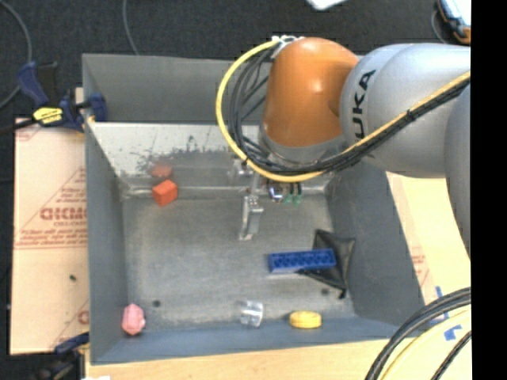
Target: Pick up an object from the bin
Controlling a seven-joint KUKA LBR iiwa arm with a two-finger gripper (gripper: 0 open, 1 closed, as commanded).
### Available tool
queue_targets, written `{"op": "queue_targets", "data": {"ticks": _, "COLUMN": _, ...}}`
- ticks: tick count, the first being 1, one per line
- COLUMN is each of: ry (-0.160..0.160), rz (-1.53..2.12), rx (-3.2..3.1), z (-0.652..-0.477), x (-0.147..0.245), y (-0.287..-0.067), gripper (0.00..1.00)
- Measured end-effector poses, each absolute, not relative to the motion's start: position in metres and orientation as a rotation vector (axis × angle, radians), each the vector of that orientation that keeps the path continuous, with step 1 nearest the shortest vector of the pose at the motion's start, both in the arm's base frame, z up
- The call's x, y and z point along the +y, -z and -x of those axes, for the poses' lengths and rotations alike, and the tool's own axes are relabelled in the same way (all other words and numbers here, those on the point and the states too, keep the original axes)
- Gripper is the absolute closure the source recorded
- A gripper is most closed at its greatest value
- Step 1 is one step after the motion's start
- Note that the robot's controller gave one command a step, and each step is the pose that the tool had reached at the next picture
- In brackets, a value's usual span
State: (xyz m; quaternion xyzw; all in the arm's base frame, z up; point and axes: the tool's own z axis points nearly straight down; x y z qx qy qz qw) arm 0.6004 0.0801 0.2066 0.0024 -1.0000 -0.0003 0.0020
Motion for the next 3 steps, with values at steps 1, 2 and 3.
{"op": "queue_targets", "data": {"ticks": 1, "ry": 0.002, "rz": -0.004, "rx": -3.146, "z": -0.602, "x": 0.080, "y": -0.212, "gripper": 0.00}}
{"op": "queue_targets", "data": {"ticks": 2, "ry": -0.003, "rz": 0.017, "rx": -3.137, "z": -0.608, "x": 0.026, "y": -0.173, "gripper": 0.00}}
{"op": "queue_targets", "data": {"ticks": 3, "ry": -0.002, "rz": 0.016, "rx": -3.140, "z": -0.608, "x": 0.027, "y": -0.173, "gripper": 0.00}}
